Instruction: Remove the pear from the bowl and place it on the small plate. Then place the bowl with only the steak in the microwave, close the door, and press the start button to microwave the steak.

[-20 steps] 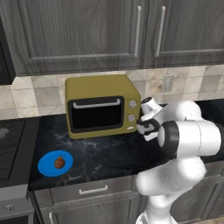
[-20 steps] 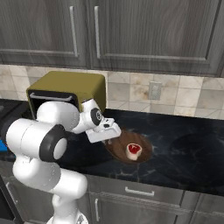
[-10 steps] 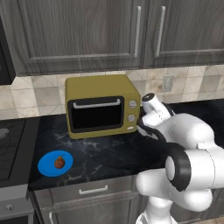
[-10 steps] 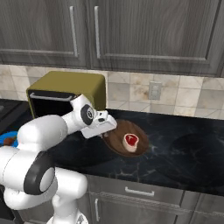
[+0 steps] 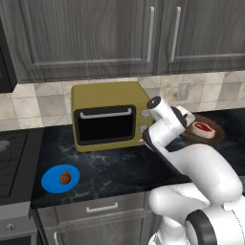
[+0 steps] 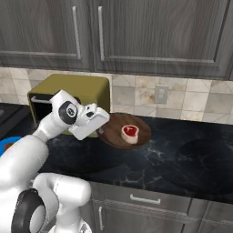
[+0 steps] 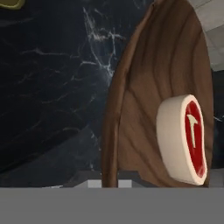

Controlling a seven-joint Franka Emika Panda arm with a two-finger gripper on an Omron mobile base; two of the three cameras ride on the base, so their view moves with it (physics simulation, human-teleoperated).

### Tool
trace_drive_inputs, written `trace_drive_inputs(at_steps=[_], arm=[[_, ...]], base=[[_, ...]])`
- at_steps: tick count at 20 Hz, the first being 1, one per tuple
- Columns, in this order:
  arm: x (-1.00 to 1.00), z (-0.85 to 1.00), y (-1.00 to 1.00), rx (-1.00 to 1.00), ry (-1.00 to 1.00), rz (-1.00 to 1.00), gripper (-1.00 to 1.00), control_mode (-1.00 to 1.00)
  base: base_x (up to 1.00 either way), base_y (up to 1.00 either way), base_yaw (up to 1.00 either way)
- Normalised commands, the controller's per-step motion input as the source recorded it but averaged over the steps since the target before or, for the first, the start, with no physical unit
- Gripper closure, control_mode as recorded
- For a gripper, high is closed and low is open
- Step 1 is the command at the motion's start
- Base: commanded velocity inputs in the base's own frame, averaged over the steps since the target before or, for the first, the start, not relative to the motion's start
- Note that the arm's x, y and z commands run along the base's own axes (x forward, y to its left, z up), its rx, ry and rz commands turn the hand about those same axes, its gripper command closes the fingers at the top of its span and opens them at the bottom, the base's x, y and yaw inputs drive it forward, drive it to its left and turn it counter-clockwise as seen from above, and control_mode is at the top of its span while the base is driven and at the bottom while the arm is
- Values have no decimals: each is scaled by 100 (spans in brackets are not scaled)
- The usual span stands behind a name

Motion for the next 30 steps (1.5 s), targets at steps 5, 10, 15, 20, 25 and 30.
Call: trace_drive_inputs(at_steps=[5, 10, 15, 20, 25, 30], arm=[[-48, 86, 11, -14, 0, 5, 100, -100], [-32, 52, 31, -10, -1, 8, 100, -100], [-27, 27, 44, -6, 0, 6, 100, -100], [-45, 0, 48, -1, 0, 3, 100, -100], [-35, -3, 40, -8, 1, 4, 100, -100], [-7, -5, 25, -2, 6, 6, 100, -100]], base=[[0, 0, 0], [0, 0, 0], [0, 0, 0], [0, 0, 0], [0, 0, 0], [0, 0, 0]])
